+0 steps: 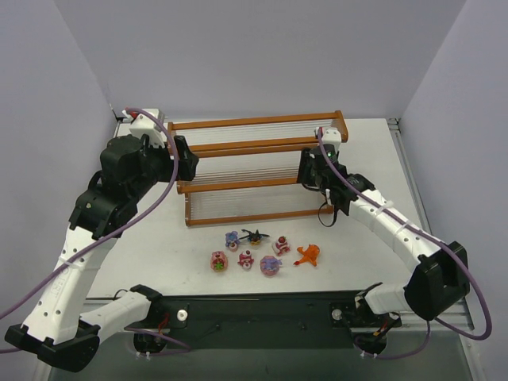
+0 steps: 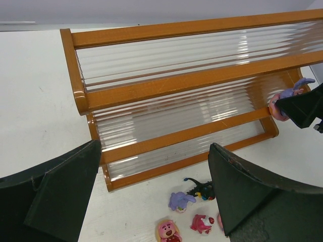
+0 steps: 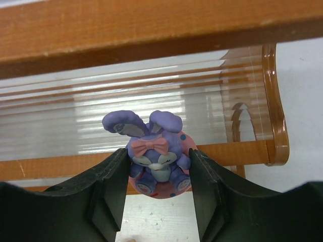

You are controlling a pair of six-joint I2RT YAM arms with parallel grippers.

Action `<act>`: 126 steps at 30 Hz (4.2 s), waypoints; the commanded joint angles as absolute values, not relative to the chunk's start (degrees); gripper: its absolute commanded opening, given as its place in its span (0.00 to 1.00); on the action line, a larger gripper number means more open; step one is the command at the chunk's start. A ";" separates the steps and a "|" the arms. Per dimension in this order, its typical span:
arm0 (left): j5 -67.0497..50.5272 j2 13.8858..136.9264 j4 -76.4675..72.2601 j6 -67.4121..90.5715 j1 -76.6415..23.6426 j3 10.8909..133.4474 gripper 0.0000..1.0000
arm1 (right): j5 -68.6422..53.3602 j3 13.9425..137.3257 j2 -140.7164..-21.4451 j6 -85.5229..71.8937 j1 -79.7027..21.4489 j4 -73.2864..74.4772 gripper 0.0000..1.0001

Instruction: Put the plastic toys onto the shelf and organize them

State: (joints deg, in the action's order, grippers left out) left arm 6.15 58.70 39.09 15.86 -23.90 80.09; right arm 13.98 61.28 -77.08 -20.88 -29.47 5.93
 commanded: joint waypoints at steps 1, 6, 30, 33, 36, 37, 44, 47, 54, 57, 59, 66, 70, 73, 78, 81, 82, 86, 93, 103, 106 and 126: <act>7.21 57.39 38.76 15.38 -23.56 82.09 0.97 | 18.37 62.40 -78.22 -19.69 -29.88 0.71 0.04; 7.12 57.30 38.94 15.47 -23.55 82.00 0.97 | 20.30 62.75 -79.45 -19.86 -29.97 -1.41 0.07; 7.03 57.13 39.11 15.29 -23.38 81.30 0.97 | 20.39 66.00 -86.22 -20.13 -29.36 -0.97 0.39; 7.03 57.30 39.11 15.29 -23.29 81.47 0.97 | 20.65 66.01 -86.57 -20.13 -29.27 -1.58 0.39; 6.94 57.39 39.11 15.21 -23.38 81.65 0.97 | 21.61 65.39 -86.75 -20.30 -29.27 -2.63 0.39; 6.94 57.39 39.11 15.21 -23.29 81.74 0.97 | 22.23 65.13 -86.57 -20.22 -29.35 -3.25 0.39; 6.86 57.57 39.20 15.12 -23.20 81.83 0.97 | 23.64 59.42 -84.46 -18.90 -29.44 -11.24 0.41; 6.86 57.48 39.29 15.21 -23.20 81.83 0.97 | 23.20 58.62 -84.46 -18.46 -29.44 -13.00 0.43; 7.03 56.95 39.73 15.47 -23.20 81.83 0.97 | 22.76 59.68 -84.29 -19.25 -29.44 -10.55 0.61; 7.12 56.78 39.64 15.47 -23.12 81.65 0.97 | 22.24 60.73 -83.76 -19.77 -29.44 -8.53 0.66; 7.12 56.69 39.64 15.56 -23.12 81.56 0.97 | 22.24 61.08 -83.15 -20.12 -29.53 -7.65 0.71; 7.03 56.34 39.73 15.64 -23.12 81.65 0.97 | 19.78 62.83 -77.96 -21.62 -29.71 -5.10 0.83; 6.86 55.73 39.73 15.91 -23.20 81.39 0.97 | 17.67 63.19 -73.13 -23.02 -29.79 -0.20 0.84; 6.68 55.11 39.73 16.17 -23.20 80.95 0.97 | 16.09 62.67 -69.36 -25.04 -29.97 5.95 0.84; 5.89 53.97 40.52 16.43 -23.03 79.54 0.97 | 11.17 63.28 -62.86 -27.33 -29.97 15.89 0.84; 5.01 53.18 41.31 16.79 -23.03 77.79 0.97 | 7.04 63.72 -61.27 -30.31 -31.11 21.52 0.83; 4.23 52.83 41.57 17.57 -23.11 77.26 0.97 | 6.86 63.29 -60.91 -31.98 -31.72 23.10 0.82; 0.02 52.12 44.37 18.98 -23.12 73.57 0.97 | 8.61 58.99 -60.21 -34.71 -36.99 23.73 0.81; -2.74 47.39 36.49 32.66 -35.05 54.87 0.97 | 11.60 57.83 -65.21 -37.44 -46.22 23.55 0.79; 10.19 46.67 31.46 40.96 -45.70 48.43 0.95 | 10.54 53.80 -64.95 -42.52 -53.43 28.29 0.75; 11.51 45.00 31.12 41.13 -45.70 48.25 0.95 | 11.07 51.08 -63.02 -50.25 -55.28 31.81 0.76; 10.28 39.73 31.90 32.26 -45.53 51.50 0.95 | 43.85 47.37 -79.53 -77.86 -86.75 24.79 0.84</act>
State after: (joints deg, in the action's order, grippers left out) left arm 10.31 41.32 32.84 34.44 -45.43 48.25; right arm 36.34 47.22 -76.71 -70.43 -86.15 23.86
